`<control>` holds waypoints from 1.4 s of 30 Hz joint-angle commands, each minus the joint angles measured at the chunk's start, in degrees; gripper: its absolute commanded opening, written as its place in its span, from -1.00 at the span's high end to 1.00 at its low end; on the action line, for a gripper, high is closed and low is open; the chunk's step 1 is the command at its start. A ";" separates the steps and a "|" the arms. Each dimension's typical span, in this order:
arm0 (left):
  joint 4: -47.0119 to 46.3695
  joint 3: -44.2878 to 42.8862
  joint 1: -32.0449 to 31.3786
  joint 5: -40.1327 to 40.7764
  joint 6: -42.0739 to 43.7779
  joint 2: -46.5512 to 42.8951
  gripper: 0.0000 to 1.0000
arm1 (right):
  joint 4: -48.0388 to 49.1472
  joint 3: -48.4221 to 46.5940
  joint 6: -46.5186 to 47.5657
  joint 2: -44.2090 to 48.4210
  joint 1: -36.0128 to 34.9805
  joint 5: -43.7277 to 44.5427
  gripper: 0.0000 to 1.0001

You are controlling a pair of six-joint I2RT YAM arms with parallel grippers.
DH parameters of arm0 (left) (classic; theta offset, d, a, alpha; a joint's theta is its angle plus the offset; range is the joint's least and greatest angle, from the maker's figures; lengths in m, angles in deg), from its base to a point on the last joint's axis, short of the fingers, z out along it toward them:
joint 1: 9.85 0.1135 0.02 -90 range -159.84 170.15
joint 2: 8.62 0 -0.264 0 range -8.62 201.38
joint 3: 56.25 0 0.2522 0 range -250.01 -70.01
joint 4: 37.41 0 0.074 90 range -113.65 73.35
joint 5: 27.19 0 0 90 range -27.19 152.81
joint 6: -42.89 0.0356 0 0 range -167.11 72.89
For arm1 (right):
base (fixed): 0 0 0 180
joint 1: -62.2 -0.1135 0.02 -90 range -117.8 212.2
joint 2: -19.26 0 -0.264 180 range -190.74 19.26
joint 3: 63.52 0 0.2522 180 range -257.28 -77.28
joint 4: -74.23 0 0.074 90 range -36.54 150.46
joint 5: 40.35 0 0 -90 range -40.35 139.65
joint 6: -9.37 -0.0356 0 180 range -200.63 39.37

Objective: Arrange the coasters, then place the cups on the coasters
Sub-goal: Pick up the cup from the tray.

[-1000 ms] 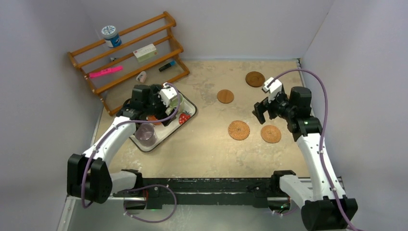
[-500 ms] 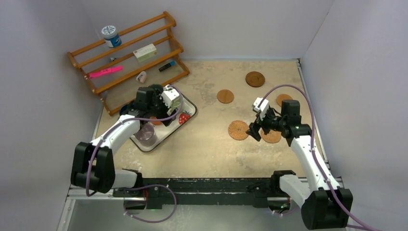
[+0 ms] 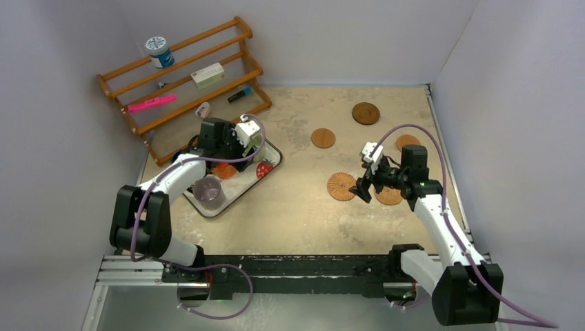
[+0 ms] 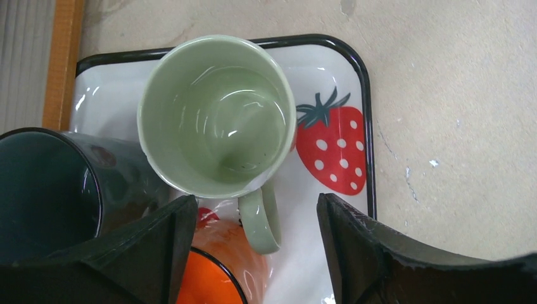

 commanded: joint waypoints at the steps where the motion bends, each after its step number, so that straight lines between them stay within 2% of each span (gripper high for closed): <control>1: -1.01 -2.76 -0.01 -0.90 -0.82 2.87 -0.42 | 1.51 -0.17 0.86 -0.89 0.04 -2.58 -0.98; 7: -1.61 -2.66 -0.01 0.74 -1.24 4.72 -0.29 | 1.66 -0.10 1.09 -1.24 0.04 -2.52 -0.98; 14: -1.77 -2.13 -0.01 1.15 -1.35 4.45 -0.25 | 2.35 -0.46 1.22 -4.92 0.04 -3.72 -0.98; 21: -1.13 -2.99 -0.01 0.95 -1.67 7.26 0.26 | 7.50 1.83 -0.62 -6.80 0.09 -6.01 -0.98; 28: -0.53 -3.77 -0.01 2.00 -3.05 6.02 1.00 | 10.17 4.27 -1.60 -2.95 0.05 -7.08 -0.98; 37: 1.15 -7.20 -0.67 -1.22 -7.58 1.48 1.00 | 15.63 6.57 -5.32 -1.53 0.09 -4.98 -0.98; 42: -0.02 -7.86 -4.44 -1.88 -8.78 -1.32 1.00 | 18.89 7.16 -7.43 -1.88 0.13 -3.12 -0.98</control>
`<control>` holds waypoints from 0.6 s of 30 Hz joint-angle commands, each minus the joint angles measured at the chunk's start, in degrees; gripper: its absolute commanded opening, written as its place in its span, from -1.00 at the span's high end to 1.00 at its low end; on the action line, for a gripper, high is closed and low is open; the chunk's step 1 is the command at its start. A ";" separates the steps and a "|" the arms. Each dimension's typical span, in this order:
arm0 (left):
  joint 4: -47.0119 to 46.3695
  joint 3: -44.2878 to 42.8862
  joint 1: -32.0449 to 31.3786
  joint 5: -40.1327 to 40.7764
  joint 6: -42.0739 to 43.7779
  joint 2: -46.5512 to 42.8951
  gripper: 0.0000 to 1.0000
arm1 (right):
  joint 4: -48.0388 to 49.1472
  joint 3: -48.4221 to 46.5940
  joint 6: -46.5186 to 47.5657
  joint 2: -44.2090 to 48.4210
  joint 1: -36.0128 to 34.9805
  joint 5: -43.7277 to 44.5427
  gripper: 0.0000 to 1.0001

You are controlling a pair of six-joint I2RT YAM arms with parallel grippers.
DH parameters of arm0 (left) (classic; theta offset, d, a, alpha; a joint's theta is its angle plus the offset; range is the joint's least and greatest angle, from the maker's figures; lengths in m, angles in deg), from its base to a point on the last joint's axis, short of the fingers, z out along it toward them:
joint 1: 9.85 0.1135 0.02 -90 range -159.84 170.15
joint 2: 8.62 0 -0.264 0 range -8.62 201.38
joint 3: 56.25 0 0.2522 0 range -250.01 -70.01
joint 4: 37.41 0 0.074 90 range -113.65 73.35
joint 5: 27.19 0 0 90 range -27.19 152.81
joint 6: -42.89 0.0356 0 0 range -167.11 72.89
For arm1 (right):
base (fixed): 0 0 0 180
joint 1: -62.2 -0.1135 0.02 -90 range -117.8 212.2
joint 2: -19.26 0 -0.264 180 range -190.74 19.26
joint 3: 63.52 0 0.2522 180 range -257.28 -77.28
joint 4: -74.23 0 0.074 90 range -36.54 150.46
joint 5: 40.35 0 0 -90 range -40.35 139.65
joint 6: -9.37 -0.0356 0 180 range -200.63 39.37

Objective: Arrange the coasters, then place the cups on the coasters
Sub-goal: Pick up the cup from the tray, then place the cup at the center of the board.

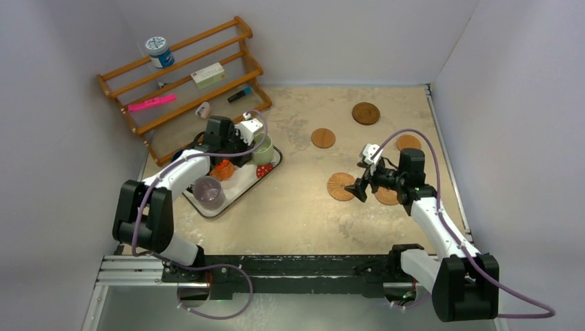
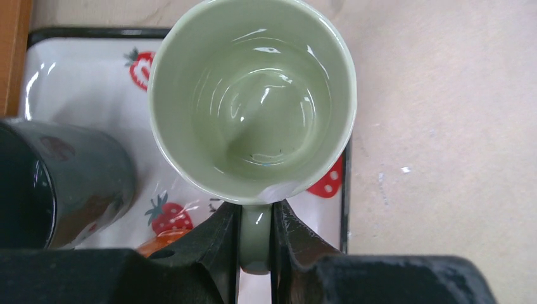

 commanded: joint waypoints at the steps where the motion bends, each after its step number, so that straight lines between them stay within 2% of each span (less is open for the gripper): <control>1: -4.30 -4.51 -4.13 -3.52 -2.61 -5.16 1.00 | 5.32 1.00 -3.05 0.04 0.13 1.34 -0.98; 4: -5.25 -5.60 -6.40 -3.57 -3.53 -4.90 1.00 | 8.67 1.83 -5.70 0.48 0.15 4.48 -0.98; 8: -7.29 -9.45 -9.37 -2.11 -5.47 -2.30 1.00 | 17.30 3.34 -13.17 0.30 0.21 15.79 -0.98; 14: -6.24 -19.65 -16.76 0.07 -6.66 6.42 1.00 | 25.92 4.21 -18.54 -3.52 2.10 28.93 -0.98; 18: -3.70 -26.95 -21.81 3.45 -5.44 13.02 1.00 | 29.62 4.05 -21.22 -5.93 7.15 30.45 -0.98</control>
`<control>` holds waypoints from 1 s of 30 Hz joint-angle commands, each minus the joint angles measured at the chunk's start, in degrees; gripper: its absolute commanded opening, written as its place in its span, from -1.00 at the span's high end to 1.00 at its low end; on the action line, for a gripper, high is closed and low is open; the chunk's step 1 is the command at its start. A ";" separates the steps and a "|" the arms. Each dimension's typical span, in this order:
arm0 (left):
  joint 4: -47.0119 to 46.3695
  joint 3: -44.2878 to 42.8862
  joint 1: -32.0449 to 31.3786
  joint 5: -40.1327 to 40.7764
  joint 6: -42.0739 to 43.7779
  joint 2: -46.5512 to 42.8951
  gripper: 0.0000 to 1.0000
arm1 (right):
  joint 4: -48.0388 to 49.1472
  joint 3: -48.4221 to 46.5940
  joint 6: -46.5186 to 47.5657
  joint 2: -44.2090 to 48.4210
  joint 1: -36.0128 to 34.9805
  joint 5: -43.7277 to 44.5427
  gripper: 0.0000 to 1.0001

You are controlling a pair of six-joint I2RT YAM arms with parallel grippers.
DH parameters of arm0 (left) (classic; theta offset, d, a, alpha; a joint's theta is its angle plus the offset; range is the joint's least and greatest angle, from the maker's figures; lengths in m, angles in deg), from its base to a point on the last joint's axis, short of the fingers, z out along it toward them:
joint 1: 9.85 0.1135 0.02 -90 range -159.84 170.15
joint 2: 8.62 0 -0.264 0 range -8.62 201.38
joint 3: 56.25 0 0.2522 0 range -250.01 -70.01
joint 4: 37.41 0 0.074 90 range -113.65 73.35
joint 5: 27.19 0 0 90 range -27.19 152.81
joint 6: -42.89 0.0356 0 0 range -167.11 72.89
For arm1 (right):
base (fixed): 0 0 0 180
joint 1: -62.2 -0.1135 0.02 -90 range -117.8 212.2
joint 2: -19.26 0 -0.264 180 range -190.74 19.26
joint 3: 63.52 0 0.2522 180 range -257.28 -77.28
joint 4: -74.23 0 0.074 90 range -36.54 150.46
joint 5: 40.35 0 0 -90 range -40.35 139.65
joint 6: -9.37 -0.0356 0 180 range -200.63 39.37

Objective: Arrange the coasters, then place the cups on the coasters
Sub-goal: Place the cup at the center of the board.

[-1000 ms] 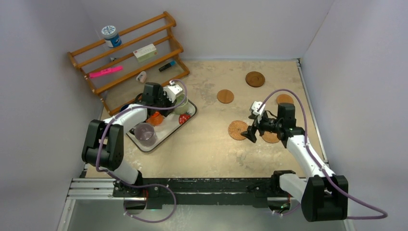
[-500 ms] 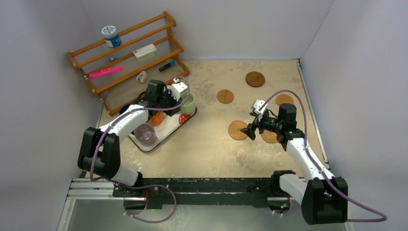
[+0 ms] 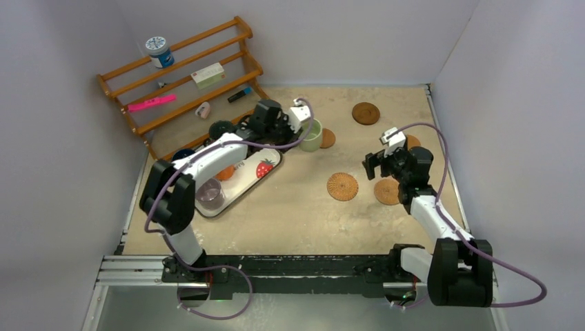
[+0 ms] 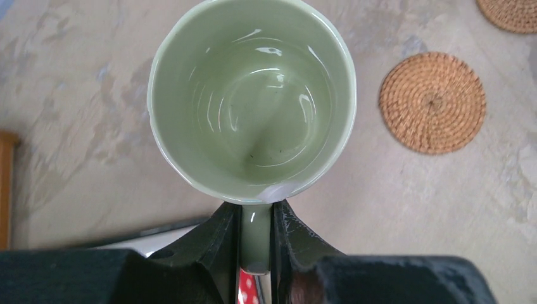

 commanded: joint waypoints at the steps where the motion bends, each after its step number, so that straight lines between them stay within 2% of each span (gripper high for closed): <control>1: -1.90 -10.02 -5.70 2.78 -0.21 5.55 1.00 | 7.71 0.07 -5.46 -1.70 5.05 5.27 -0.98; 4: -0.37 -15.55 -8.33 4.94 -0.31 9.99 1.00 | 7.84 -0.23 -6.14 -1.41 7.28 4.28 -0.98; 12: 3.43 -32.87 -12.99 8.55 -1.60 23.17 1.00 | 10.50 2.48 -4.21 1.81 8.10 8.80 -0.98; 16: 8.91 -43.39 -13.25 8.22 -4.33 31.72 1.00 | 12.09 3.77 -3.66 2.61 8.31 10.81 -0.98; 25: 12.66 -60.37 -13.63 9.29 -9.18 45.87 1.00 | 15.79 5.97 -3.51 4.35 8.64 14.14 -0.98; 30: 13.84 -65.65 -14.30 11.16 -9.99 49.55 1.00 | 16.54 6.30 -3.50 4.40 8.62 13.96 -0.98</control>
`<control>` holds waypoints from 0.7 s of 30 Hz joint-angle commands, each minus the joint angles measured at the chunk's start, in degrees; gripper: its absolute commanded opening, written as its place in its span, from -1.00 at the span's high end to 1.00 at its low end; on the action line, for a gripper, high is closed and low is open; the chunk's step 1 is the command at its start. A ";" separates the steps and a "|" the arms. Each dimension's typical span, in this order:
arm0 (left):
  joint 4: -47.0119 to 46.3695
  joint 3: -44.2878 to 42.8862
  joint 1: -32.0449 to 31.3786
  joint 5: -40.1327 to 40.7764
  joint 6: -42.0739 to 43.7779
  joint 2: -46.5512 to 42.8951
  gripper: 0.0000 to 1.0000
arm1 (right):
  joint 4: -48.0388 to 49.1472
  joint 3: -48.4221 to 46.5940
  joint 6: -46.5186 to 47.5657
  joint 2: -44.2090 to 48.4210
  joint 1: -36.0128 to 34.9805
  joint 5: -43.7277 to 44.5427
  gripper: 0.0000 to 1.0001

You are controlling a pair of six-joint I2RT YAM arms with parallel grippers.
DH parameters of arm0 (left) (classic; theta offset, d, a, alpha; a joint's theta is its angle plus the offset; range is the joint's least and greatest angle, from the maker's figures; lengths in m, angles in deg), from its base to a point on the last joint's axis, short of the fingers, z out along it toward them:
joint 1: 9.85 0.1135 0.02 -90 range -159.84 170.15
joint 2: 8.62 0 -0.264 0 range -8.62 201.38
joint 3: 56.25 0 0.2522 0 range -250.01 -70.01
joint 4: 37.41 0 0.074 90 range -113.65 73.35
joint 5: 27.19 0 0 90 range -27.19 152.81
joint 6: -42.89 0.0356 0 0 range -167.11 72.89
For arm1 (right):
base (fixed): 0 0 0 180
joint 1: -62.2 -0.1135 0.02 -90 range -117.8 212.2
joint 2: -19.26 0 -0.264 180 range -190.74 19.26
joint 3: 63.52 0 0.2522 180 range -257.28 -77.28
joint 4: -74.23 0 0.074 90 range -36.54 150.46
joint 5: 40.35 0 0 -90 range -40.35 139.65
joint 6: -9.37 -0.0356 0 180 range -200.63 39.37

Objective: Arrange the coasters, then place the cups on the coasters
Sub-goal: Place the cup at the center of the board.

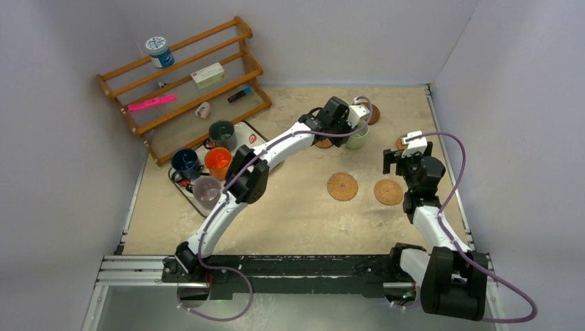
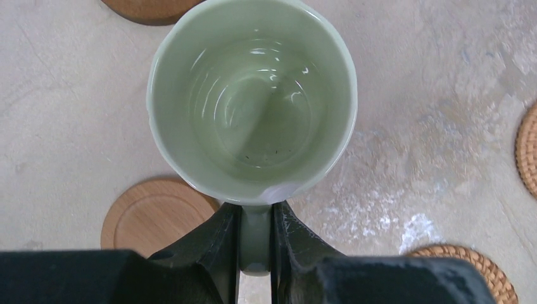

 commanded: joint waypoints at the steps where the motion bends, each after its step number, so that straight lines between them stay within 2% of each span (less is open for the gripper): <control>1: -1.09 -5.89 -0.87 2.05 -2.49 0.97 1.00 | 3.80 0.48 0.41 0.88 0.27 1.00 -0.98; 3: -0.94 -5.94 -1.06 2.43 -2.85 1.30 1.00 | 3.90 0.52 0.45 0.82 0.29 0.82 -0.98; 4: -0.86 -5.93 -1.08 2.44 -3.09 1.45 0.94 | 3.86 0.47 0.45 0.76 0.32 0.73 -0.98; 9: 0.26 -5.71 -1.49 1.62 -3.94 1.28 0.28 | 3.69 0.28 0.45 0.25 0.34 0.39 -0.98; 13: -0.61 -2.38 -1.87 1.57 -4.32 -0.99 -0.02 | 3.50 0.08 0.45 -0.25 0.31 0.58 -0.98; 15: -0.74 -1.15 -2.04 1.33 -4.62 -1.86 -0.11 | 3.57 0.12 0.44 -0.26 0.36 0.84 -0.98; 21: -0.33 0.65 -2.60 -2.52 -5.80 -3.23 -0.13 | 3.51 0.09 0.46 -0.04 0.39 1.33 -0.98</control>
